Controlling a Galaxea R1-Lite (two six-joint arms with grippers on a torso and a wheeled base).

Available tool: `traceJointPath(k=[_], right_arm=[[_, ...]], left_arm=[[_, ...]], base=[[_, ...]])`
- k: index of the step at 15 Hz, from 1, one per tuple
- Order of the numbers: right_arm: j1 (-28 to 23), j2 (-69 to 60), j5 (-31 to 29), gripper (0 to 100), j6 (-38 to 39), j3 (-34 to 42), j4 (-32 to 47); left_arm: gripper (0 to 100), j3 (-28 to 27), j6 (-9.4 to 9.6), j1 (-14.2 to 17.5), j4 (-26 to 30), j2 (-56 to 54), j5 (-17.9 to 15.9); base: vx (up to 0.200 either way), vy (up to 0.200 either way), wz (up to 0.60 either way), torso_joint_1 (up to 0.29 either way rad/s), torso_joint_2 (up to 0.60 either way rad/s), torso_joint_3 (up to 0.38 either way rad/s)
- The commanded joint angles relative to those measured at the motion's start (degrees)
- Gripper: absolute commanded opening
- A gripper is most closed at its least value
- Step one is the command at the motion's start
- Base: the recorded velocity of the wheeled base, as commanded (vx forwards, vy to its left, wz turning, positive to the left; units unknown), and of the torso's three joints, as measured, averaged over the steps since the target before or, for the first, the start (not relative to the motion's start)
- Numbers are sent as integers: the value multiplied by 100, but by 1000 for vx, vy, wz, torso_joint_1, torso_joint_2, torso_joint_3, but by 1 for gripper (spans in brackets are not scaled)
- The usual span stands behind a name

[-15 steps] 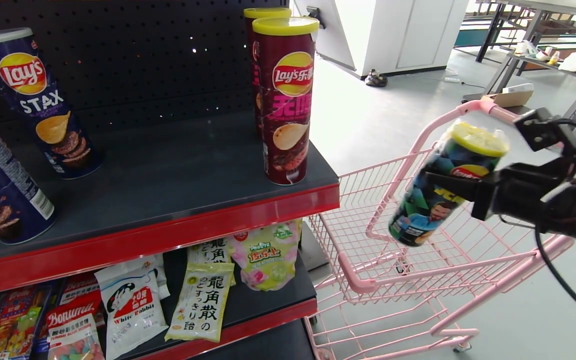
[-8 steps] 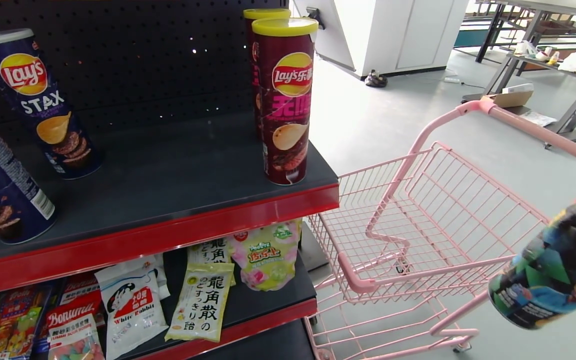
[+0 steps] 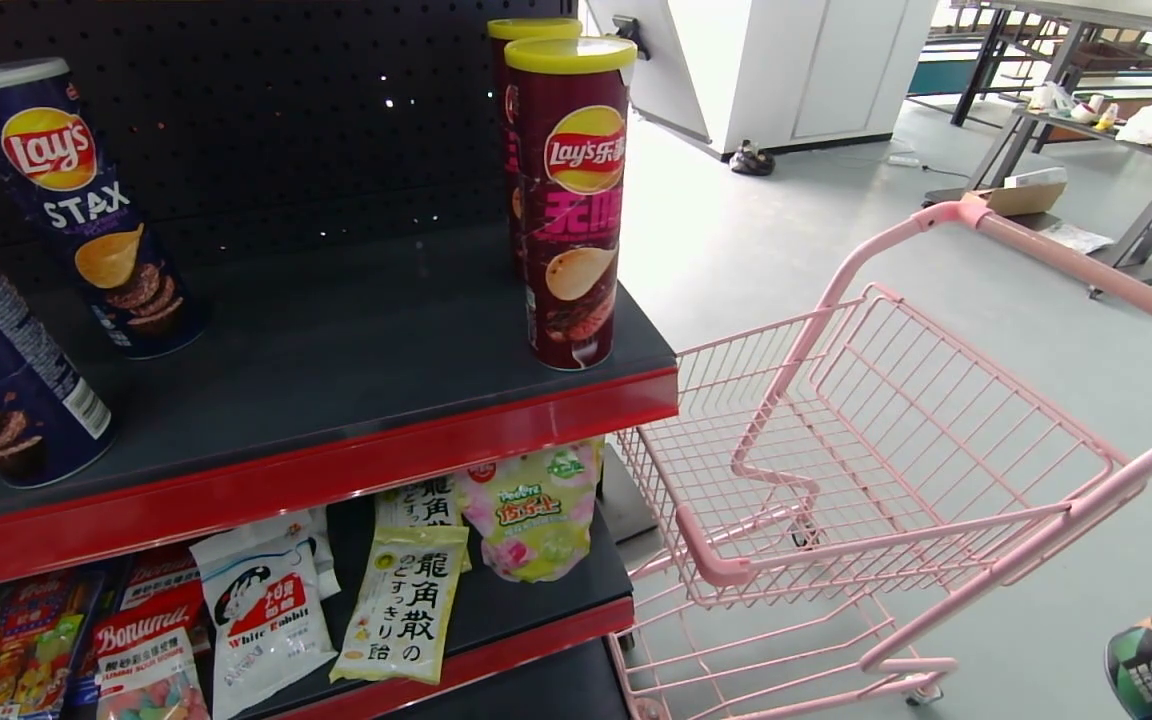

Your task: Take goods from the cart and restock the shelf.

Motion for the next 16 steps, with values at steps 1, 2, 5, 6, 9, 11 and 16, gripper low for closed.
traceJointPath(k=[1,2,5,6,9,11,16], right_arm=[[-29,-169,12,0,-81,125,16],[-29,-257,12,0,-169,196,16],[-29,-283,3,0,-186,380,8],[-29,-336,3,0,-186,459,8],[-29,-345,3,0,-186,591,8],[-29,-336,3,0,-186,591,16],[-47,-354,-6,0,-195,661,8]], left_arm=[[100,1,-1,1,2,7,1],[100,1,-1,1,2,7,1],[100,1,-1,1,2,7,1],[100,1,-1,1,2,7,1],[100,1,-1,1,2,7,1],[100,1,-1,1,2,7,1],[100,1,8,1,-7,7,1]], base=[[0,0,0,0,0,0],[0,0,0,0,0,0],[0,0,0,0,0,0],[0,0,0,0,0,0],[0,0,0,100,-318,-207],[0,0,0,166,-515,-329],[0,0,0,206,-580,-370]])
